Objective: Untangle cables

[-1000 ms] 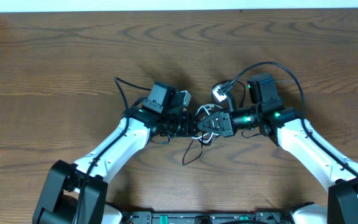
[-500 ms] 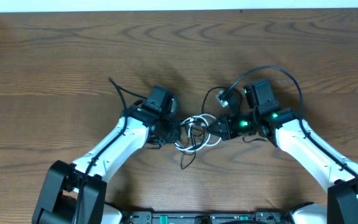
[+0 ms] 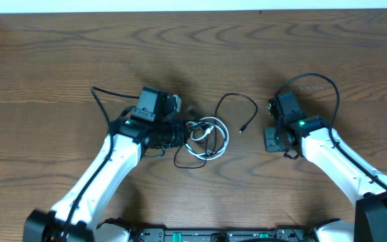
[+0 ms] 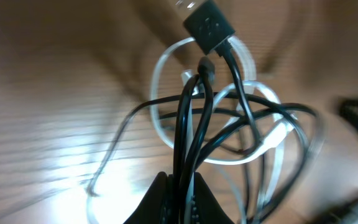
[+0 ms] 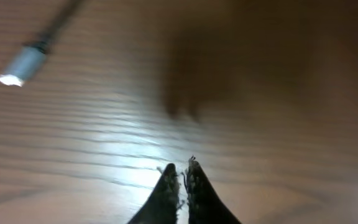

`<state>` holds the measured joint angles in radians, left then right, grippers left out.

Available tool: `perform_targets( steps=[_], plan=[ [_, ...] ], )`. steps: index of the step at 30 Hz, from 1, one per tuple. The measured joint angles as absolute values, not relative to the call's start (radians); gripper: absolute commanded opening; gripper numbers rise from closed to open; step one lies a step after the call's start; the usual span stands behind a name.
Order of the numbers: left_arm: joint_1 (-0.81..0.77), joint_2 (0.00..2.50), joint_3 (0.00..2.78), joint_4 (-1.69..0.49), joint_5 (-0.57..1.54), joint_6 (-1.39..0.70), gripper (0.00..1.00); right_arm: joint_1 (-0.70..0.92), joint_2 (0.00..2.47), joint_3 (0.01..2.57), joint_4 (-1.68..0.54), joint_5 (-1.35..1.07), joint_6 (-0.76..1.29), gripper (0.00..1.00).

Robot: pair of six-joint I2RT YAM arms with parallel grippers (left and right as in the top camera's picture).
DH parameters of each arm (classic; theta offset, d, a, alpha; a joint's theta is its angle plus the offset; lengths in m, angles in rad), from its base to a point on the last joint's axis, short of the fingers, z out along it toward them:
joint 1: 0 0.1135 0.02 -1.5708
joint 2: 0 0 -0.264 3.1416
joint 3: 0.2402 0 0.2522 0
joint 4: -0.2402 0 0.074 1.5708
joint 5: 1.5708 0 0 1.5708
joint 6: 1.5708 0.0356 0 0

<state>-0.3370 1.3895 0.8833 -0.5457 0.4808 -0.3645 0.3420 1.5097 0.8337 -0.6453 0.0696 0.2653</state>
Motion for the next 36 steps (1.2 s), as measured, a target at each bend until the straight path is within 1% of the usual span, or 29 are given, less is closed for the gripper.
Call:
perform_targets(
  steps=[5, 6, 8, 10, 11, 14, 20, 25, 31, 33, 34, 35, 36],
  plan=[
    [-0.337, 1.312, 0.883, -0.534, 0.571, -0.346, 0.07, 0.342, 1.510, 0.834, -0.498, -0.199, 0.191, 0.33],
    [-0.337, 1.305, 0.883, -0.535, 0.574, -0.342, 0.08, 0.342, 1.510, 0.834, -0.464, -0.266, 0.177, 0.39],
    [-0.337, 1.299, 0.883, -0.537, 0.572, -0.339, 0.07, 0.342, 1.510, 0.834, -0.408, -0.389, 0.153, 0.48],
    [-0.337, 1.300, 0.883, -0.550, 0.557, -0.339, 0.08, 0.342, 1.510, 0.834, -0.370, -0.489, 0.133, 0.53],
    [-0.337, 1.301, 0.883, -0.558, 0.545, -0.339, 0.07, 0.342, 1.510, 0.834, -0.355, -0.531, 0.126, 0.54],
    [-0.337, 1.301, 0.883, -0.591, 0.500, -0.339, 0.07, 0.342, 1.510, 0.834, -0.338, -0.636, 0.119, 0.55],
    [-0.337, 1.301, 0.883, -0.600, 0.459, -0.340, 0.08, 0.342, 1.510, 0.834, -0.306, -0.703, 0.121, 0.56],
    [-0.353, 1.301, 0.883, -0.556, 0.469, -0.348, 0.07, 0.342, 1.510, 0.834, -0.275, -0.775, 0.126, 0.57],
    [-0.419, 1.301, 0.883, -0.480, 0.492, -0.369, 0.07, 0.352, 1.510, 0.834, -0.271, -0.816, 0.126, 0.57],
    [-0.442, 1.301, 0.883, -0.448, 0.509, -0.370, 0.08, 0.362, 1.510, 0.834, -0.271, -0.813, 0.126, 0.54],
    [-0.451, 1.301, 0.883, -0.438, 0.519, -0.370, 0.08, 0.368, 1.510, 0.834, -0.273, -0.807, 0.126, 0.50],
    [-0.459, 1.301, 0.883, -0.430, 0.526, -0.370, 0.07, 0.373, 1.510, 0.834, -0.279, -0.794, 0.125, 0.44],
    [-0.464, 1.300, 0.883, -0.426, 0.534, -0.370, 0.07, 0.380, 1.510, 0.834, -0.292, -0.767, 0.128, 0.36]
  ],
)
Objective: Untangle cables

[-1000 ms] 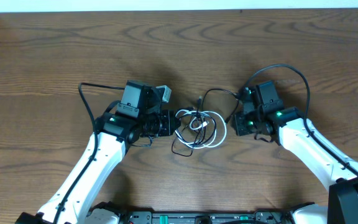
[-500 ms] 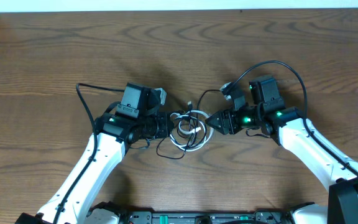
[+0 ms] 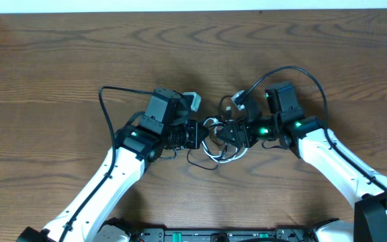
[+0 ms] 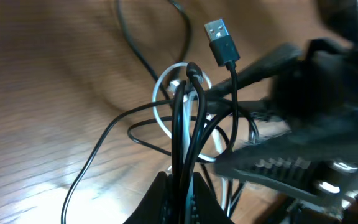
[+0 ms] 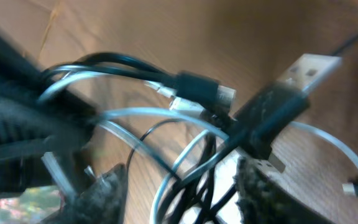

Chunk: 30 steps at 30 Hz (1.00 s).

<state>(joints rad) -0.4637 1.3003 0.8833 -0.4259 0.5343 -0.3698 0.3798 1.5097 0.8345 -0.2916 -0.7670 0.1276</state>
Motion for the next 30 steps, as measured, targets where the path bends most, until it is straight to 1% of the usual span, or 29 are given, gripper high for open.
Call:
perform_targets(
  steps=[1, 2, 4, 7, 11, 14, 17, 19, 20, 21, 22, 25, 26, 30],
  plan=[
    [-0.466, 1.300, 0.883, -0.425, 0.541, -0.370, 0.07, 0.386, 1.510, 0.834, -0.314, -0.728, 0.131, 0.29],
    [-0.466, 1.300, 0.883, -0.425, 0.546, -0.370, 0.08, 0.391, 1.509, 0.835, -0.337, -0.683, 0.137, 0.25],
    [-0.458, 1.295, 0.883, -0.427, 0.552, -0.370, 0.07, 0.403, 1.509, 0.835, -0.411, -0.537, 0.179, 0.25],
    [-0.433, 1.272, 0.882, -0.444, 0.561, -0.369, 0.07, 0.410, 1.508, 0.837, -0.540, -0.285, 0.288, 0.32],
    [-0.373, 1.205, 0.882, -0.474, 0.563, -0.365, 0.07, 0.395, 1.508, 0.833, -0.688, 0.070, 0.425, 0.32],
    [-0.334, 1.155, 0.882, -0.495, 0.563, -0.363, 0.08, 0.379, 1.508, 0.832, -0.709, 0.210, 0.476, 0.32],
    [-0.306, 1.121, 0.882, -0.500, 0.562, -0.362, 0.07, 0.361, 1.508, 0.831, -0.702, 0.272, 0.506, 0.45],
    [-0.297, 1.103, 0.882, -0.501, 0.563, -0.362, 0.07, 0.348, 1.508, 0.828, -0.659, 0.262, 0.512, 0.53],
    [-0.296, 1.097, 0.882, -0.501, 0.563, -0.362, 0.07, 0.344, 1.508, 0.828, -0.626, 0.234, 0.503, 0.59],
    [-0.296, 1.092, 0.882, -0.501, 0.566, -0.362, 0.07, 0.342, 1.508, 0.827, -0.596, 0.194, 0.481, 0.64],
    [-0.296, 1.089, 0.882, -0.502, 0.572, -0.362, 0.08, 0.341, 1.508, 0.827, -0.555, 0.133, 0.448, 0.66],
    [-0.296, 1.090, 0.882, -0.508, 0.579, -0.362, 0.08, 0.342, 1.508, 0.825, -0.432, -0.140, 0.323, 0.69],
    [-0.296, 1.093, 0.882, -0.509, 0.580, -0.362, 0.08, 0.342, 1.508, 0.825, -0.388, -0.260, 0.277, 0.70],
    [-0.296, 1.104, 0.882, -0.508, 0.595, -0.373, 0.08, 0.343, 1.508, 0.825, -0.280, -0.609, 0.174, 0.70]
  ],
)
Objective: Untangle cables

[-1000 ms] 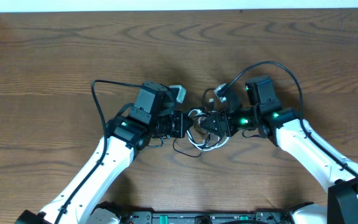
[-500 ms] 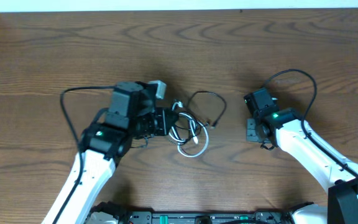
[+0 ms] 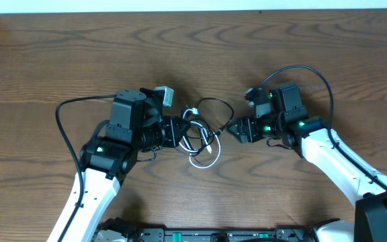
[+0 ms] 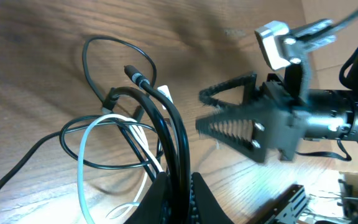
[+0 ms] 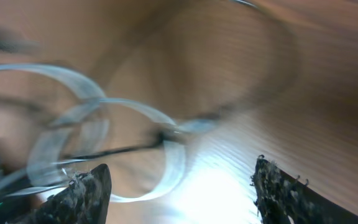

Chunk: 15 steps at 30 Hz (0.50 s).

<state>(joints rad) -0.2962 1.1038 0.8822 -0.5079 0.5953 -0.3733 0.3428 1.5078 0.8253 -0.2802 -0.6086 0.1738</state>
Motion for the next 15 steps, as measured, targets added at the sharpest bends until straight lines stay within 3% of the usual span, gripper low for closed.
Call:
perform_targets(
  steps=[7, 12, 15],
  plan=[
    [-0.303, 1.121, 0.882, -0.384, 0.680, -0.422, 0.07, 0.364, 1.508, 0.825, -0.256, -0.854, 0.117, 0.71],
    [-0.359, 1.121, 0.882, -0.282, 0.732, -0.475, 0.07, 0.387, 1.507, 0.825, -0.255, -0.847, 0.123, 0.70],
    [-0.403, 1.121, 0.882, -0.263, 0.740, -0.495, 0.08, 0.394, 1.507, 0.825, -0.248, -0.794, 0.155, 0.63]
  ],
)
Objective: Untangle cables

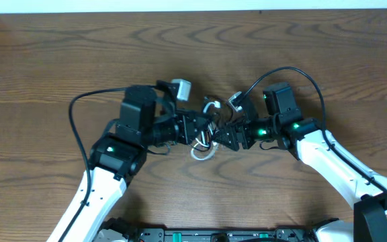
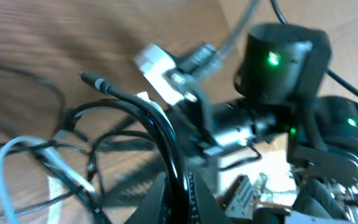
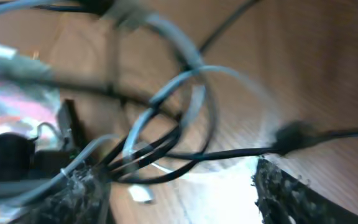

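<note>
A tangle of black and white cables (image 1: 205, 138) lies mid-table between both grippers. My left gripper (image 1: 192, 128) is shut on a bundle of black cables (image 2: 160, 124), which rise out of its closed jaws (image 2: 179, 190). A white cable (image 2: 5, 152) curves below left of them. My right gripper (image 1: 226, 136) faces it from the right, nearly touching. Its fingers (image 3: 86, 193) stand wide open, with a white loop (image 3: 194, 93) and black strands (image 3: 229, 152) crossing the gap (image 3: 182, 193). A white loop (image 1: 203, 153) hangs out below the tangle.
The wooden table (image 1: 46, 60) reaches a white wall edge at the back. The left arm's own black lead (image 1: 79, 107) arcs out to the left, and the right arm's lead (image 1: 294, 69) loops above its wrist. The arms' base rail (image 1: 213, 235) runs along the front edge.
Both grippers have come together at the tangle: the left moved right with its black bundle, the right moved left. Cables that lay ahead of the open right jaws now cross between them.
First my left gripper was shut on the black bundle beside the tangle while my right was shut, well off to the right. Then the right stood open at the tangle. After that the arms were apart, the left still holding. Now they meet again.
</note>
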`<state>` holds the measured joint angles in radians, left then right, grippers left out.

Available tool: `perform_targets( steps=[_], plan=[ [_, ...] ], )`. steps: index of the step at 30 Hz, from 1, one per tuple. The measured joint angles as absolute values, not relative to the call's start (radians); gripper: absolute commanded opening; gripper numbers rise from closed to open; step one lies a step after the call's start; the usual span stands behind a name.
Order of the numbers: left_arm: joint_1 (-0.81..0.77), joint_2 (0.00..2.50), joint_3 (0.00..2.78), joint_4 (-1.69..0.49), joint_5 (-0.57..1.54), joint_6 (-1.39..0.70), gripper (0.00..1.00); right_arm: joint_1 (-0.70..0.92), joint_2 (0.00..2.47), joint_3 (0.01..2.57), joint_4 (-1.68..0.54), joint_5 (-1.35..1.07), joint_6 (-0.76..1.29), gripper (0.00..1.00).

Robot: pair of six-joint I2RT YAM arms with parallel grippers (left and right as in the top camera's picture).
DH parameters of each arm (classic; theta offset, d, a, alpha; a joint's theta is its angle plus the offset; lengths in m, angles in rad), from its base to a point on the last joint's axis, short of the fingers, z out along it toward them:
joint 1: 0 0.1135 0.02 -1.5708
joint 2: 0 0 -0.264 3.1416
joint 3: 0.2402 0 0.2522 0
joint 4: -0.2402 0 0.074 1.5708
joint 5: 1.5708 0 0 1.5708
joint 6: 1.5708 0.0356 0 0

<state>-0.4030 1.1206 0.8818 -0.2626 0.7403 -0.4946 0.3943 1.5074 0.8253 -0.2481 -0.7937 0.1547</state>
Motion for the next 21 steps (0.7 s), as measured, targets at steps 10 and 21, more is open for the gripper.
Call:
perform_targets(
  steps=[10, 21],
  plan=[
    [-0.466, 1.126, 0.882, -0.262, 0.741, -0.502, 0.08, 0.397, 1.507, 0.825, -0.199, -0.609, 0.361, 0.65],
    [-0.467, 1.126, 0.882, -0.219, 0.734, -0.506, 0.07, 0.418, 1.507, 0.825, -0.210, -0.585, 0.410, 0.50]
  ],
)
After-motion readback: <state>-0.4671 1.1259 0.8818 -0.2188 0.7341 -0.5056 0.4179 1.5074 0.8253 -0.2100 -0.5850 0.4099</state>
